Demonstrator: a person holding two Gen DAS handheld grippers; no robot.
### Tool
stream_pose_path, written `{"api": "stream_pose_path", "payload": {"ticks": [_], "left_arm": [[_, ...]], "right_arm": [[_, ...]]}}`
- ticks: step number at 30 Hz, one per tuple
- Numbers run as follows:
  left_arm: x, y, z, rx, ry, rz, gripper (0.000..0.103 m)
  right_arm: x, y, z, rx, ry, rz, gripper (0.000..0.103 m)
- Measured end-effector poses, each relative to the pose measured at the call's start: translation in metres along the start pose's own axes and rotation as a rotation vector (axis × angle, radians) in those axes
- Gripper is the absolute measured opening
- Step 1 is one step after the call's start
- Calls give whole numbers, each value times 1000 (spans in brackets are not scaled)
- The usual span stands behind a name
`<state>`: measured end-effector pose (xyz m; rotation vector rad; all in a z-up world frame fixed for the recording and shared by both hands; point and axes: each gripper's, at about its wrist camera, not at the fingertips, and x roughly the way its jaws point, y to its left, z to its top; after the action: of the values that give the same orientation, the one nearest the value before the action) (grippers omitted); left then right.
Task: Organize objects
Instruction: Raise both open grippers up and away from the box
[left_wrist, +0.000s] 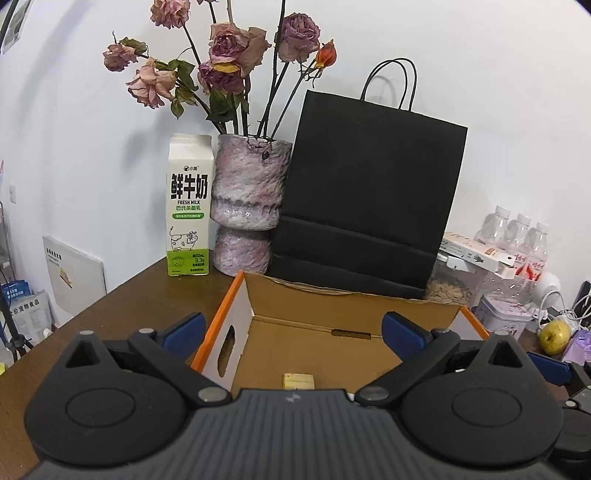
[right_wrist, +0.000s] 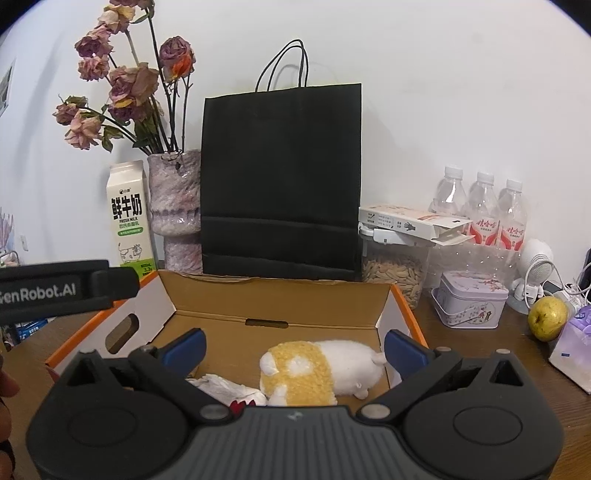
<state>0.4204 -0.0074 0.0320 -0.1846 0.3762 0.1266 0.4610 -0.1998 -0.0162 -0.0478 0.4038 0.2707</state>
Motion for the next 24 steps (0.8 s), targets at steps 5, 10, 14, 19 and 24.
{"api": "stream_pose_path", "payload": {"ticks": [5,10,14,19,24], "left_arm": [[-8,2,5,-8,5,-9,103],[-16,4,8,-12,19,-15,103],[-24,4,11,-5,25,-18,103],[-37,6,13,11,24,-36,103],[-50,9,13,26,20,-43,103]], "right_arm": [[-8,-1,4,7,-2,6,103],[-20,-2,9,7,-12,7,103],[-30,-2,12,2,-21,12,103],[-45,-1,12,-7,-36,13,103],[-62,2,11,-27,-52,15,103]]}}
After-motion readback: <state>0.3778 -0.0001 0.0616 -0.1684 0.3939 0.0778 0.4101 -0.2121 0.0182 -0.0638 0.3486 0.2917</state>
